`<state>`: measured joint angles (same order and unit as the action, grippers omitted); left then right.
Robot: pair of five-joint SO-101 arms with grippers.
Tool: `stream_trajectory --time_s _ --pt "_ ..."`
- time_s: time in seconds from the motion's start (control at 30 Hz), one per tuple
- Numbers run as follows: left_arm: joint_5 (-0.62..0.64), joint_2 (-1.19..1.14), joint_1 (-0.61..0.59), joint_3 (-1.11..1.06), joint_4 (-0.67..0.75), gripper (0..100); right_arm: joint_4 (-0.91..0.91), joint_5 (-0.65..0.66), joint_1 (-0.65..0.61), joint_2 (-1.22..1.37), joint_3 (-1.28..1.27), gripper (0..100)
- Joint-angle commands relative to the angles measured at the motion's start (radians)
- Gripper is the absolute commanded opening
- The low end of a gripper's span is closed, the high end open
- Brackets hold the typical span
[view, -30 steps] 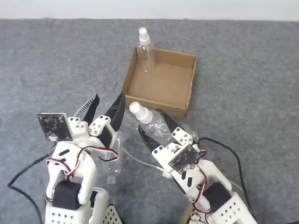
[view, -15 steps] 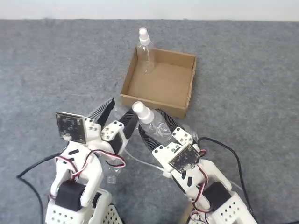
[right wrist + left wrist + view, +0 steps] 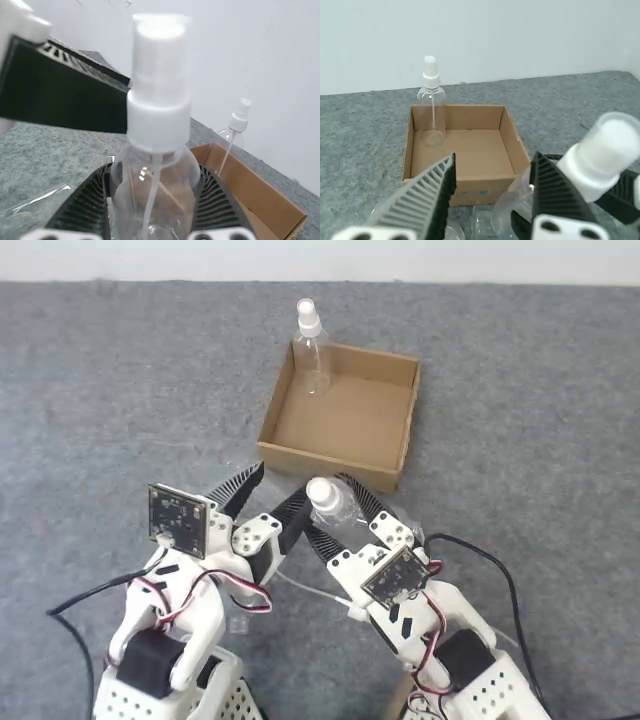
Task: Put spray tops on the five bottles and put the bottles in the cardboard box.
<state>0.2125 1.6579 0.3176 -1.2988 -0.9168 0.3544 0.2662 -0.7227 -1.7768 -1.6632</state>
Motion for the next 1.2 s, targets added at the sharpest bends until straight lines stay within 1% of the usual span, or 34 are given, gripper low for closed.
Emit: stream_trajectory --time_s 0.0,0.1,0.33,0.47,0.63,0.77,0.93,1.17 --pt "-0.044 0.000 0.055 0.036 -0.021 23 0.004 0.009 0.002 -0.036 -0.020 0.7" --pt "-0.069 0.000 0.083 0.036 -0.040 23 0.004 0.009 0.002 -0.036 -0.020 0.7" --pt "-0.069 0.002 0.071 0.039 -0.038 23 0.004 0.009 0.002 -0.036 -0.020 0.7" --pt "-0.066 0.002 -0.017 0.068 -0.035 23 0.004 0.009 0.002 -0.036 -0.020 0.7" --pt "-0.014 0.002 -0.166 0.120 -0.034 23 0.004 0.009 0.002 -0.036 -0.020 0.7" --pt "-0.014 0.002 -0.244 0.148 -0.034 23 0.004 0.011 0.007 -0.036 -0.020 0.7" --pt "-0.012 0.002 -0.330 0.114 -0.035 23 0.004 0.011 0.007 -0.036 -0.020 0.7" --pt "-0.011 0.002 -0.446 0.002 -0.034 23 0.012 0.015 0.008 -0.035 -0.020 0.7"
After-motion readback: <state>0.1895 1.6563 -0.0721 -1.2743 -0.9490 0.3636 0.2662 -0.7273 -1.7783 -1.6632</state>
